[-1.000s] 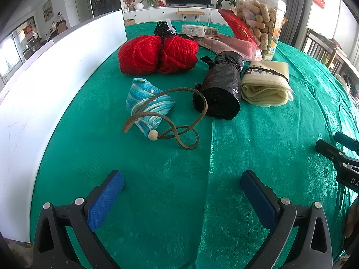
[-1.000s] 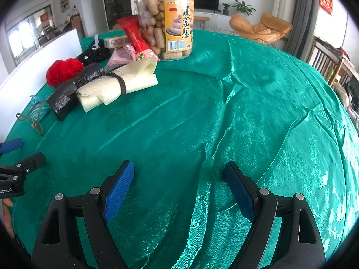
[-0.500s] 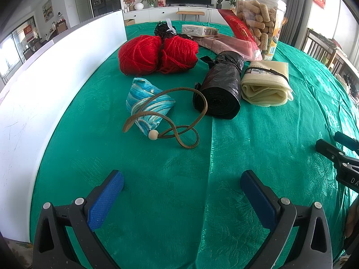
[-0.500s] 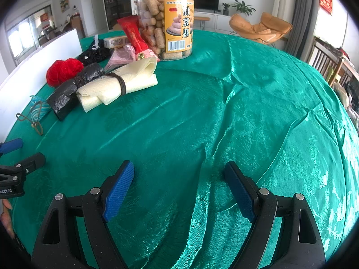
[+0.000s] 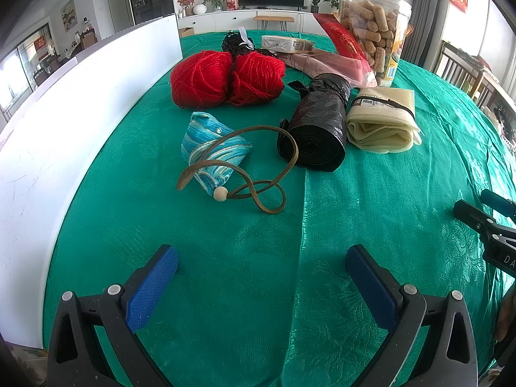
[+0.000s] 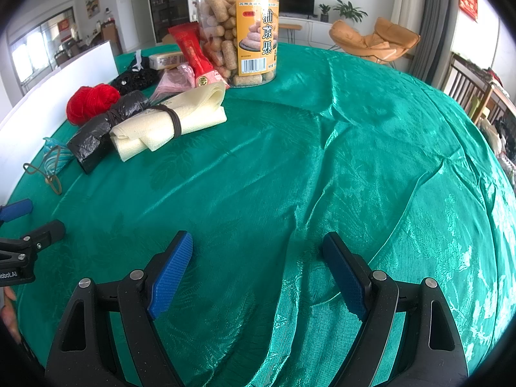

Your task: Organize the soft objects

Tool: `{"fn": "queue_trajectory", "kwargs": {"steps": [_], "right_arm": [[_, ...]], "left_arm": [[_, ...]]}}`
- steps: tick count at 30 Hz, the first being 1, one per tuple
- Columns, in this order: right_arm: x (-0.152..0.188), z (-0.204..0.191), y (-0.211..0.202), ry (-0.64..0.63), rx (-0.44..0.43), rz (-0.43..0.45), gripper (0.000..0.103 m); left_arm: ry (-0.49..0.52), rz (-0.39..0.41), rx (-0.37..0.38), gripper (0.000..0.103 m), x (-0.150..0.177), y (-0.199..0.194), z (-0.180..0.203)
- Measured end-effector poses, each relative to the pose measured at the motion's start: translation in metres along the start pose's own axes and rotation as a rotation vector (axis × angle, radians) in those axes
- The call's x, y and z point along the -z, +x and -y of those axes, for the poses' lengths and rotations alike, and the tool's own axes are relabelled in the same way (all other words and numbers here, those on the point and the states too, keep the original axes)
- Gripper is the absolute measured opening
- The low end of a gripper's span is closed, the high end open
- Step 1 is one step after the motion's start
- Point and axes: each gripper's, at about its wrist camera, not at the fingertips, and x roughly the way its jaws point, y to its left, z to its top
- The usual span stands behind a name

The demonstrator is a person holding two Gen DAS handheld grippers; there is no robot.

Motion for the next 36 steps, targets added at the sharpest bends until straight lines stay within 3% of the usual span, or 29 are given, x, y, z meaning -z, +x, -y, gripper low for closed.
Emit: {"fn": "queue_trajectory", "kwargs": {"steps": [21, 29, 36], "right_arm": [[0.000, -0.001, 0.000, 0.000, 0.000, 0.000, 0.085], [0.000, -0.001, 0.000, 0.000, 0.000, 0.000, 0.085], [-0.003, 0.003, 0.005, 0.002, -0.009, -0.017, 0.090]], "left_arm": [[-0.017, -0.007, 0.028, 0.103, 0.001, -0.003, -0.004], [-0.073, 0.177, 0.048, 0.103, 0.006, -0.048, -0.019], [-0.245, 0.218, 0.089, 0.103, 0.008, -0.056, -0.057]]}}
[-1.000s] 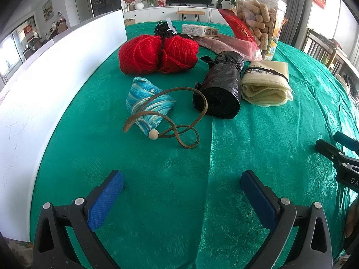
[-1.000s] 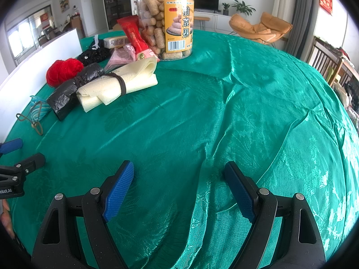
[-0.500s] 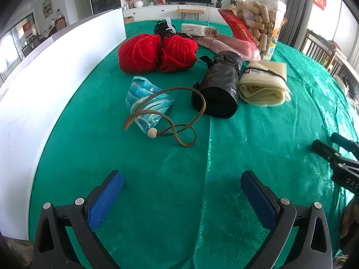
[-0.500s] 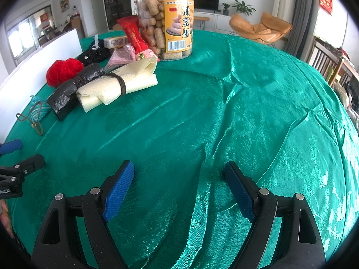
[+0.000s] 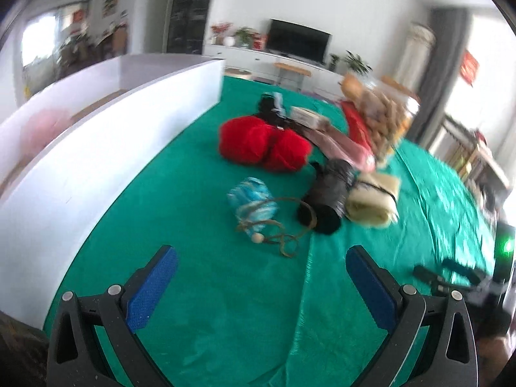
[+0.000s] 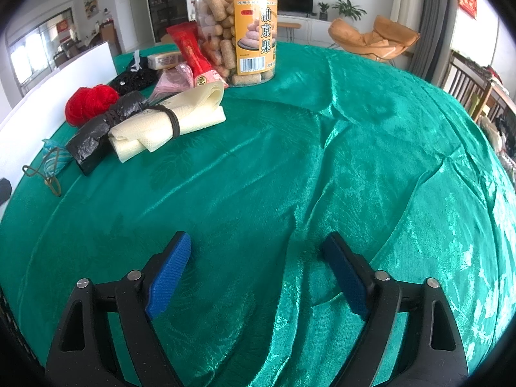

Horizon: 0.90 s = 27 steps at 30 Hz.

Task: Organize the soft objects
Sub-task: 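Reach the right gripper to the beige cloth bundle and grasp it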

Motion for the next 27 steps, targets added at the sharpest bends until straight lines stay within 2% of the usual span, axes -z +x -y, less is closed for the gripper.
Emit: {"fn": "queue_trajectory", "kwargs": {"steps": [2, 5, 8, 10, 12, 15, 16, 17, 18, 19, 22, 27], "right_arm": [[-0.011, 0.002, 0.003, -0.004, -0.014, -0.063, 0.089], [-0.035, 0.011, -0.001, 0.098, -0.099, -0.025, 0.088], [-0.072, 0.013, 0.008, 0.229, -0.209, -0.033, 0.088], [-0.093, 0.005, 0.025, 0.285, -0.272, -0.079, 0.087], [-0.108, -0.009, 0.046, 0.309, -0.287, -0.129, 0.086], [-0.116, -0.035, 0.071, 0.285, -0.262, -0.195, 0.084], [-0.117, -0.045, 0.071, 0.242, -0.223, -0.197, 0.080], [-0.117, -0.052, 0.069, 0.193, -0.200, -0.186, 0.053], [-0.115, -0.055, 0.066, 0.166, -0.216, -0.179, 0.043], [-0.113, -0.051, 0.063, 0.171, -0.228, -0.177, 0.038], [-0.103, -0.025, 0.051, 0.185, -0.285, -0.206, 0.031], [-0.073, 0.032, 0.021, 0.130, -0.292, -0.265, 0.030]], "left_arm": [[-0.062, -0.010, 0.005, 0.103, -0.001, 0.001, -0.012], [-0.096, -0.015, 0.015, 0.103, -0.001, 0.004, -0.016], [-0.060, -0.019, -0.013, 0.103, 0.001, 0.007, -0.008], [-0.025, -0.023, -0.028, 0.103, 0.003, 0.010, 0.001], [0.002, -0.027, -0.037, 0.103, 0.003, 0.011, 0.006], [0.025, -0.027, -0.050, 0.103, 0.004, 0.011, 0.009], [0.026, -0.028, -0.050, 0.103, 0.004, 0.012, 0.009], [0.022, -0.029, -0.048, 0.103, 0.004, 0.012, 0.008], [0.018, -0.029, -0.046, 0.103, 0.003, 0.012, 0.008], [0.009, -0.030, -0.041, 0.103, 0.003, 0.013, 0.006], [-0.006, -0.038, -0.031, 0.103, 0.002, 0.015, 0.004], [-0.015, -0.038, -0.012, 0.103, 0.002, 0.012, 0.003]]}}
